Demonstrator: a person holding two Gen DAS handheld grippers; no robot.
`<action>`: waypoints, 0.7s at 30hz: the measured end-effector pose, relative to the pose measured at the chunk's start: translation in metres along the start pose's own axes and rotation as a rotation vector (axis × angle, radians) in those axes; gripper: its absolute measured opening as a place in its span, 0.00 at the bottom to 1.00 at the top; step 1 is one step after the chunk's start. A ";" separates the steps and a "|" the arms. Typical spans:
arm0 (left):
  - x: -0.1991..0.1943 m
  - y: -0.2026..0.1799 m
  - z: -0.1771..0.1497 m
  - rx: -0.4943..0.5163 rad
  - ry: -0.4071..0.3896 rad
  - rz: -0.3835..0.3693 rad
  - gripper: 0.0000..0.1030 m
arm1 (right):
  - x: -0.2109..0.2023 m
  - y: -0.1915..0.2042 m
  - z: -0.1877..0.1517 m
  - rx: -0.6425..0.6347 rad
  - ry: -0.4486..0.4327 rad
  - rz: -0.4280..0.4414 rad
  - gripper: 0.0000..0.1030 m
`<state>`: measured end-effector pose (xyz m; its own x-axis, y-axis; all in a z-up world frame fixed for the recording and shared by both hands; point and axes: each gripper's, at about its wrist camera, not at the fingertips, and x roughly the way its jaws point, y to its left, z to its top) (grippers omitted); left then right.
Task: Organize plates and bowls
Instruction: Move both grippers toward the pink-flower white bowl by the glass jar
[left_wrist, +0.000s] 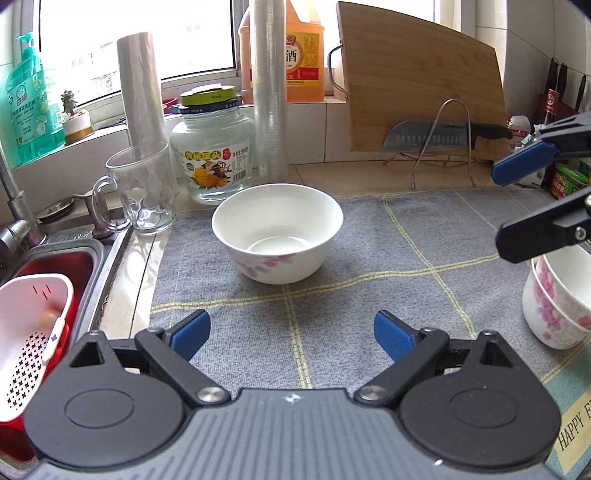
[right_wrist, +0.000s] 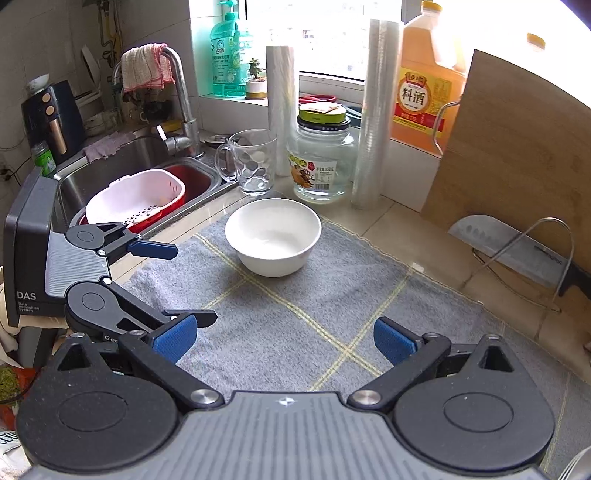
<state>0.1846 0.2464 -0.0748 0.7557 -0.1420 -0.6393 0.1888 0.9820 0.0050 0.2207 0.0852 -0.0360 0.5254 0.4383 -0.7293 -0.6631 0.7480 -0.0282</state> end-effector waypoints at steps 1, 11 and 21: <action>0.002 0.001 0.000 0.000 0.001 0.004 0.92 | 0.005 0.001 0.004 -0.007 -0.002 0.003 1.00; 0.027 0.005 0.005 0.016 0.002 -0.003 0.92 | 0.063 -0.009 0.039 0.025 0.072 0.045 1.00; 0.047 0.009 0.012 0.029 -0.007 -0.008 0.92 | 0.107 -0.026 0.059 0.100 0.130 0.094 1.00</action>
<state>0.2290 0.2469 -0.0953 0.7585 -0.1508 -0.6340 0.2128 0.9769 0.0222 0.3259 0.1416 -0.0736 0.3860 0.4453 -0.8079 -0.6460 0.7557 0.1078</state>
